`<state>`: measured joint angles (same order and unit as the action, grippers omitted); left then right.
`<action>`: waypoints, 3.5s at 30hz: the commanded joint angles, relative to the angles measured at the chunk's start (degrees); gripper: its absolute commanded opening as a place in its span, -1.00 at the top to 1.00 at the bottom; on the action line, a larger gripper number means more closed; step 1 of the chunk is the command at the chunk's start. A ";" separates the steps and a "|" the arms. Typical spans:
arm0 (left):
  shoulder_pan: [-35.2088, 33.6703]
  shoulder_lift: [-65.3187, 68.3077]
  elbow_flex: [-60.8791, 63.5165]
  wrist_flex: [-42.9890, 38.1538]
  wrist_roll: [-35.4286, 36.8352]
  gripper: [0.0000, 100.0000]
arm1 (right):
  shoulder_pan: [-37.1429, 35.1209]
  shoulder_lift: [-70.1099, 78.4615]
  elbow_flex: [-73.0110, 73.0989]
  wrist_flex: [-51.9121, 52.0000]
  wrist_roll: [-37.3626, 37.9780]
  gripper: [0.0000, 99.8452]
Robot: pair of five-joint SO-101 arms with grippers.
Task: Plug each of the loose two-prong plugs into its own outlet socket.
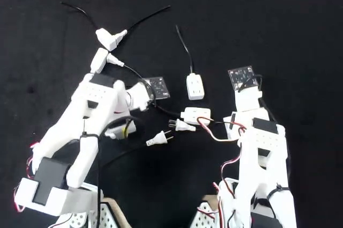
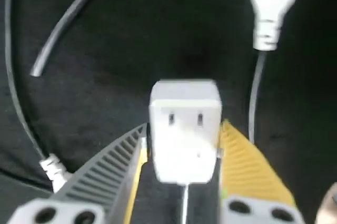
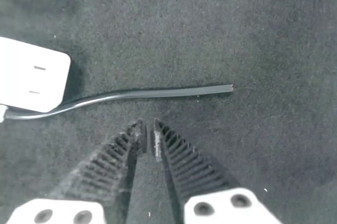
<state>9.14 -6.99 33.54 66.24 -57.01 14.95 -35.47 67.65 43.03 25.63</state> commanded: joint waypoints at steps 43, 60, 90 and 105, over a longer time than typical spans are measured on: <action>-33.54 -61.36 52.00 -19.34 25.49 0.55 | -53.01 -1.36 -4.53 7.21 32.00 0.75; -33.89 -78.07 56.75 -12.75 25.58 0.55 | -53.01 -1.27 1.54 -1.49 32.09 0.75; -33.63 -78.86 57.01 -12.57 25.58 0.55 | -51.52 20.35 -10.77 -5.19 32.09 0.75; -33.54 -79.21 57.63 -12.66 25.58 0.55 | -53.19 25.10 -14.37 -5.10 32.09 0.98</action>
<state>-24.35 -85.76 91.65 53.32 -31.87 -37.27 -12.09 57.10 38.64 57.19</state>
